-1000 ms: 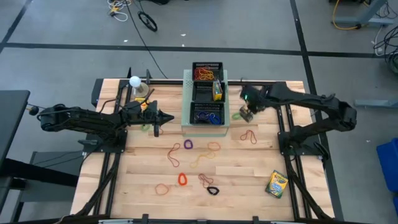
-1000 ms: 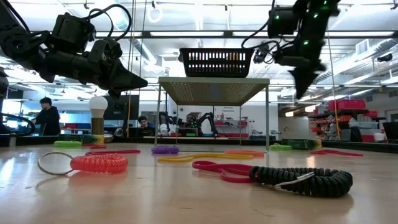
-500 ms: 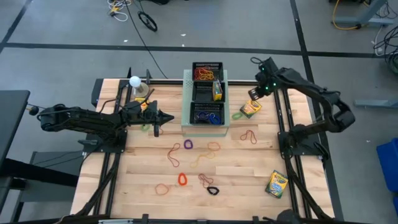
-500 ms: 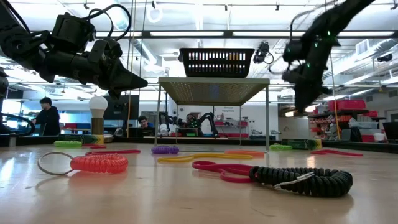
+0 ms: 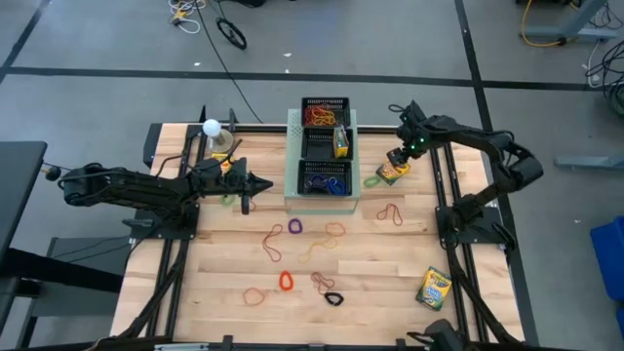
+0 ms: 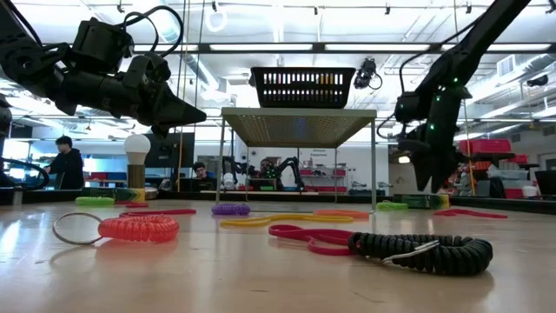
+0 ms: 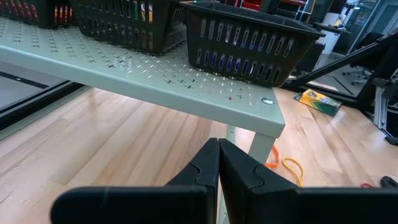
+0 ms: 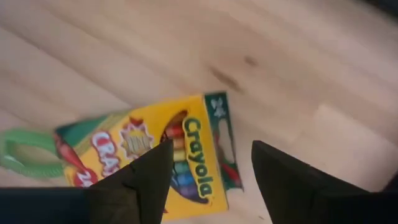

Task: Pick & Place Office Desk Supplies
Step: Put the top right yellow crayon box into the middle black bin on the shelf

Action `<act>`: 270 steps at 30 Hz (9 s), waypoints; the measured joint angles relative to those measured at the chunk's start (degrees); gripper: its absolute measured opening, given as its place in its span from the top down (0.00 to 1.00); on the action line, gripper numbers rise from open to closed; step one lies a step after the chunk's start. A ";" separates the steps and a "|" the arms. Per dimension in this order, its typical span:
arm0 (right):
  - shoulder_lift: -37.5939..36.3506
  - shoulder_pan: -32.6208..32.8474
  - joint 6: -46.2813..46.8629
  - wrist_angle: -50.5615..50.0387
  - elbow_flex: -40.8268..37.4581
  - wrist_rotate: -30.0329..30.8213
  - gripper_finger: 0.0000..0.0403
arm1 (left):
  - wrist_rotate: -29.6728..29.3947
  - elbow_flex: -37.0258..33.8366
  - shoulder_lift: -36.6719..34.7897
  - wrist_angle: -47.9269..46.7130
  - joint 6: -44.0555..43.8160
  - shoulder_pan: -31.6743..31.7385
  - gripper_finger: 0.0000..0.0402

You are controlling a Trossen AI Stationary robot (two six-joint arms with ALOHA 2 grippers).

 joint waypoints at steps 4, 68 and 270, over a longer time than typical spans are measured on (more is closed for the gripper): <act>1.72 -0.18 -1.05 -0.26 0.31 -1.00 0.49 | 0.00 0.00 0.00 0.01 0.00 0.02 0.96; -15.91 38.30 14.41 -10.56 -2.73 33.84 1.00 | 0.00 0.00 0.00 0.01 0.00 0.02 0.96; -18.10 72.39 1.69 5.51 0.46 18.91 0.89 | 0.02 0.02 0.01 0.63 0.00 0.01 0.96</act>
